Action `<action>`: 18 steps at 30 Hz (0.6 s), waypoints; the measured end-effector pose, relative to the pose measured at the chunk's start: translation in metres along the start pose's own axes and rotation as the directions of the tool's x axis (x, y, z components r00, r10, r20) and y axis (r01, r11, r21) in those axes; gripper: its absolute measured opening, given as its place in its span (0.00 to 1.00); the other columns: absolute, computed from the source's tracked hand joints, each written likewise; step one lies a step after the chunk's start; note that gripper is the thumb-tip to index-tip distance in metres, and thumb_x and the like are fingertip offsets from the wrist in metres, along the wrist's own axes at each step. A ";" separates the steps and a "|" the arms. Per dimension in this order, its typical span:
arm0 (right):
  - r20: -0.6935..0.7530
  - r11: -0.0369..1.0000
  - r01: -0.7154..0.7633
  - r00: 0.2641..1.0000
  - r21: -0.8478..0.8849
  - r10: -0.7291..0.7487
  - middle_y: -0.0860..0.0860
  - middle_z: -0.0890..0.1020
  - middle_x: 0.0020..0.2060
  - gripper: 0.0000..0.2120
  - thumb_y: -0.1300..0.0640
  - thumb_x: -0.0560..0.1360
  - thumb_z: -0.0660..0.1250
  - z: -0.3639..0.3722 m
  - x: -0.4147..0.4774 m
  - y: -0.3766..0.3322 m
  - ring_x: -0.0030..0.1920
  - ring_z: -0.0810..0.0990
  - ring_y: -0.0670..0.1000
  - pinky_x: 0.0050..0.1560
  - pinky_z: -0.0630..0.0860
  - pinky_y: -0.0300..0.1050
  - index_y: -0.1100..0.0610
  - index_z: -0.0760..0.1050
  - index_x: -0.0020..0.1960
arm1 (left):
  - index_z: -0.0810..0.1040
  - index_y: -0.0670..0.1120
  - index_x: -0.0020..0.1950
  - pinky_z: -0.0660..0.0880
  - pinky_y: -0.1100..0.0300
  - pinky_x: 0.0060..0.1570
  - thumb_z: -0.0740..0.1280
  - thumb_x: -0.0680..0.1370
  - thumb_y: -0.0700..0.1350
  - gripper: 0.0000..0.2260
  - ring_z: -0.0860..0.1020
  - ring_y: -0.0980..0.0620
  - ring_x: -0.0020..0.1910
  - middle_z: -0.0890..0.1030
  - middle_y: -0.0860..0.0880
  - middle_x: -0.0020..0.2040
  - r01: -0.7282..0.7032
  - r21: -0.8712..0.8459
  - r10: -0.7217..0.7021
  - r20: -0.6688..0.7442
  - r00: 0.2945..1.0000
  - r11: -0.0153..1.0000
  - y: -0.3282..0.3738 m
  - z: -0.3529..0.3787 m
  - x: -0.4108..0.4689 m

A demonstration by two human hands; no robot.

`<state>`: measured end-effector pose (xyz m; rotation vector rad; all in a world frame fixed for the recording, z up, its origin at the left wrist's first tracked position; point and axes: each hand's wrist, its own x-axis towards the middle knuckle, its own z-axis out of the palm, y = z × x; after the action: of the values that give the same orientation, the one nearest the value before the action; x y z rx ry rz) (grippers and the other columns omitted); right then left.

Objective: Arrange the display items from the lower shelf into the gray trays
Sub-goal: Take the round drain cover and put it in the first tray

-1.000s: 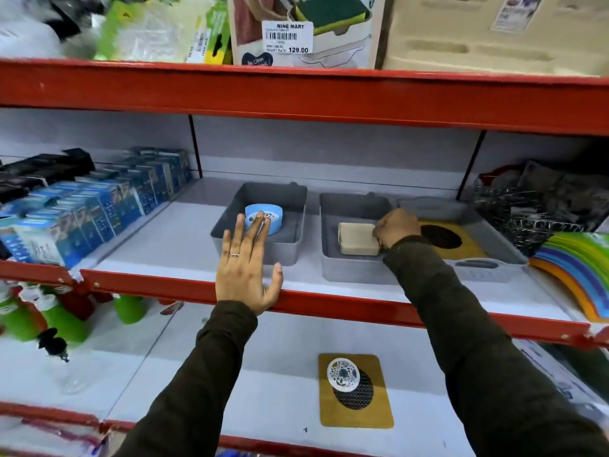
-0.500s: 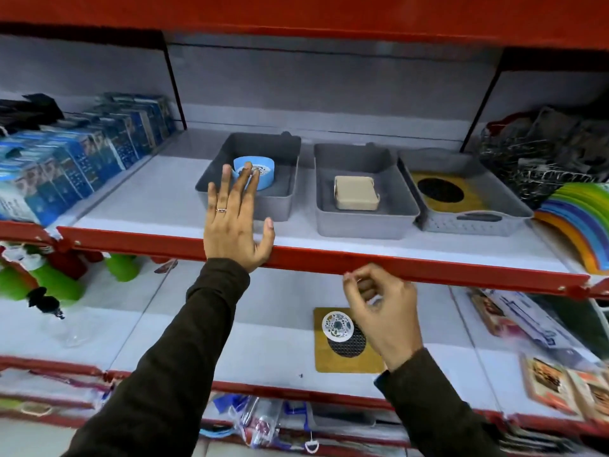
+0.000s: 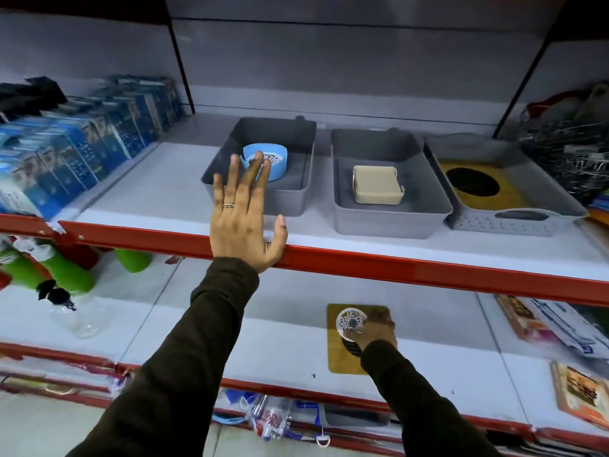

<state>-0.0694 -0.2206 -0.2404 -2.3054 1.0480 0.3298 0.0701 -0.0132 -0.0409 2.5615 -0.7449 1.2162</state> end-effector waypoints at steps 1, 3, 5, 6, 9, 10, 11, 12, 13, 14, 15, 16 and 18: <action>-0.010 0.999 0.011 1.000 0.048 -0.010 0.58 0.73 0.67 0.35 0.45 0.71 0.72 -0.003 -0.001 0.001 0.67 0.73 0.58 0.68 0.70 0.45 0.60 0.66 0.71 | 0.60 0.42 0.78 0.45 0.45 0.78 0.58 0.74 0.56 0.35 0.56 0.38 0.79 0.61 0.42 0.79 0.003 -0.003 -0.003 0.006 1.000 1.000 0.000 -0.001 0.000; -0.075 0.993 0.052 0.996 0.105 -0.045 0.59 0.77 0.65 0.26 0.51 0.74 0.70 -0.011 -0.006 0.003 0.63 0.78 0.59 0.63 0.74 0.46 0.62 0.71 0.68 | 0.60 0.42 0.78 0.48 0.43 0.77 0.58 0.74 0.56 0.35 0.57 0.38 0.78 0.62 0.42 0.79 0.005 -0.013 -0.005 0.020 1.000 1.000 0.001 -0.003 -0.001; -0.108 0.988 0.085 0.992 0.130 -0.071 0.60 0.79 0.63 0.20 0.57 0.76 0.68 -0.022 -0.015 0.005 0.61 0.79 0.59 0.61 0.75 0.47 0.62 0.73 0.67 | 0.60 0.42 0.78 0.49 0.42 0.77 0.58 0.74 0.56 0.35 0.57 0.39 0.79 0.61 0.42 0.79 0.012 -0.009 -0.012 0.040 0.999 1.000 0.001 -0.004 -0.001; -0.108 0.980 0.096 0.991 0.172 -0.078 0.60 0.80 0.62 0.20 0.58 0.76 0.68 -0.027 -0.023 0.006 0.61 0.80 0.59 0.61 0.76 0.47 0.62 0.74 0.66 | 0.59 0.42 0.79 0.49 0.42 0.77 0.58 0.74 0.57 0.35 0.57 0.39 0.79 0.61 0.42 0.79 0.014 -0.004 -0.014 0.048 0.999 1.000 0.002 -0.005 -0.001; -0.036 0.847 0.082 0.997 0.525 -0.074 0.62 0.83 0.55 0.15 0.66 0.72 0.71 -0.050 -0.056 0.006 0.55 0.82 0.61 0.54 0.81 0.55 0.64 0.76 0.59 | 0.58 0.43 0.79 0.46 0.45 0.78 0.57 0.74 0.57 0.36 0.56 0.40 0.79 0.60 0.43 0.79 0.028 0.003 -0.028 0.072 0.997 1.000 0.003 -0.008 -0.001; 0.032 0.749 0.046 0.995 0.661 -0.090 0.62 0.83 0.54 0.13 0.68 0.72 0.71 -0.061 -0.069 0.005 0.51 0.84 0.60 0.48 0.83 0.55 0.64 0.76 0.56 | 0.58 0.43 0.79 0.45 0.46 0.78 0.57 0.74 0.57 0.36 0.55 0.40 0.79 0.59 0.43 0.80 0.034 0.001 -0.034 0.078 0.996 0.999 0.003 -0.007 -0.002; 0.101 0.645 0.009 0.986 0.764 -0.134 0.63 0.83 0.52 0.11 0.69 0.72 0.71 -0.075 -0.084 0.003 0.45 0.85 0.59 0.41 0.84 0.52 0.64 0.77 0.54 | 0.58 0.43 0.79 0.43 0.47 0.78 0.57 0.74 0.57 0.36 0.55 0.41 0.80 0.59 0.43 0.80 0.036 -0.003 -0.036 0.079 0.996 0.999 0.003 -0.008 -0.002; 0.151 0.569 -0.016 0.970 0.822 -0.190 0.63 0.83 0.52 0.11 0.70 0.72 0.71 -0.089 -0.098 0.001 0.40 0.86 0.57 0.38 0.85 0.49 0.64 0.76 0.53 | 0.58 0.42 0.79 0.42 0.48 0.78 0.57 0.74 0.57 0.36 0.54 0.41 0.80 0.59 0.43 0.80 0.037 -0.005 -0.037 0.082 0.996 0.999 0.003 -0.008 -0.003; 0.167 0.522 -0.015 0.955 0.853 -0.245 0.63 0.84 0.50 0.11 0.69 0.72 0.71 -0.103 -0.112 -0.001 0.37 0.86 0.57 0.37 0.85 0.48 0.64 0.76 0.53 | 0.57 0.42 0.79 0.42 0.49 0.78 0.57 0.74 0.56 0.36 0.54 0.41 0.80 0.59 0.43 0.80 0.038 -0.006 -0.038 0.083 0.996 0.999 0.003 -0.008 -0.003; 0.164 0.494 0.004 0.941 0.869 -0.296 0.62 0.85 0.49 0.11 0.69 0.71 0.71 -0.117 -0.125 -0.004 0.36 0.86 0.56 0.37 0.85 0.47 0.63 0.76 0.53 | 0.57 0.42 0.80 0.42 0.49 0.78 0.56 0.74 0.56 0.36 0.53 0.42 0.80 0.58 0.43 0.80 0.039 -0.005 -0.038 0.088 0.995 0.999 0.003 -0.008 -0.003; 0.144 0.470 0.035 0.929 0.882 -0.340 0.62 0.85 0.47 0.11 0.69 0.71 0.72 -0.131 -0.136 -0.007 0.36 0.86 0.56 0.38 0.85 0.47 0.62 0.77 0.52 | 0.57 0.42 0.80 0.42 0.49 0.79 0.56 0.74 0.56 0.36 0.53 0.42 0.80 0.58 0.43 0.80 0.041 -0.005 -0.041 0.095 0.995 0.999 0.003 -0.008 -0.003; 0.112 0.446 0.072 0.920 0.892 -0.374 0.62 0.85 0.46 0.11 0.69 0.71 0.72 -0.144 -0.147 -0.009 0.36 0.87 0.56 0.38 0.85 0.47 0.62 0.77 0.51 | 0.56 0.42 0.80 0.42 0.48 0.79 0.56 0.74 0.57 0.36 0.53 0.42 0.80 0.58 0.44 0.80 0.043 -0.005 -0.042 0.100 0.994 0.999 0.003 -0.008 -0.003; 0.049 0.395 0.133 0.906 0.909 -0.420 0.61 0.85 0.42 0.09 0.70 0.71 0.71 -0.165 -0.163 -0.016 0.35 0.86 0.55 0.38 0.85 0.46 0.61 0.77 0.49 | 0.56 0.43 0.80 0.42 0.49 0.79 0.55 0.75 0.57 0.36 0.52 0.43 0.80 0.57 0.44 0.80 0.048 -0.004 -0.047 0.112 0.993 0.999 0.003 -0.009 -0.003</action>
<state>-0.1675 -0.2121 -0.0296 -1.3232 0.4427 -0.0750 0.0611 -0.0116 -0.0377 2.6442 -0.7048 1.0615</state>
